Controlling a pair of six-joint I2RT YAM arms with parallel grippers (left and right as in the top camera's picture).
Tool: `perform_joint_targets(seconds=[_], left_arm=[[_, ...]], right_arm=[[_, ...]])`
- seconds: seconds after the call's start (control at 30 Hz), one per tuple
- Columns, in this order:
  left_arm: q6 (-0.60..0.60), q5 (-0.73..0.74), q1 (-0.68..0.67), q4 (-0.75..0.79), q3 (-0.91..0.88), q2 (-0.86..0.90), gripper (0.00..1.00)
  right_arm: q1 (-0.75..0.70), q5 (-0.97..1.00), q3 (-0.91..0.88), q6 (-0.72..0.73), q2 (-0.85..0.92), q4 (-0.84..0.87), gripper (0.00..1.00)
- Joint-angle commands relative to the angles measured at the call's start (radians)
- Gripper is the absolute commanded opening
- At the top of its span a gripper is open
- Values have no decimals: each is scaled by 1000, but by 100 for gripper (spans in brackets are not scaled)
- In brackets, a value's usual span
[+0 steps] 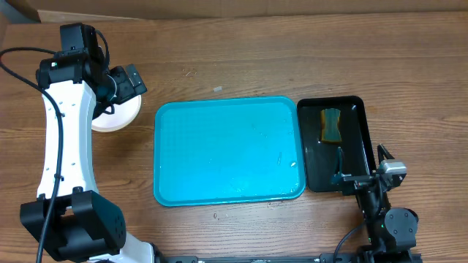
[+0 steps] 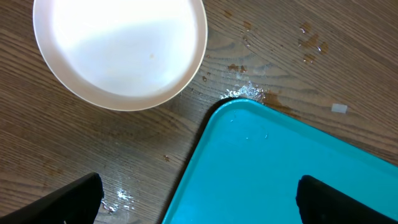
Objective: Clean dirty plates on tray and stack at the side
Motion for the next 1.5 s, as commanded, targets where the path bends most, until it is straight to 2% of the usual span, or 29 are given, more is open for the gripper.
perform_joint_targets(seconds=[0.0, 1.1, 1.3, 1.47], left_arm=[[-3, 6, -2, 0, 2, 4, 100], [-3, 3, -24, 0, 2, 1, 100], [-3, 4, -116, 0, 2, -124, 100], [-3, 3, -123, 0, 2, -282, 100]], right_arm=[[-17, -1, -10, 2, -10, 6, 100], [-17, -1, -10, 2, -10, 7, 100], [-17, -1, -10, 2, -10, 7, 100], [-17, -1, -10, 2, -10, 7, 100]])
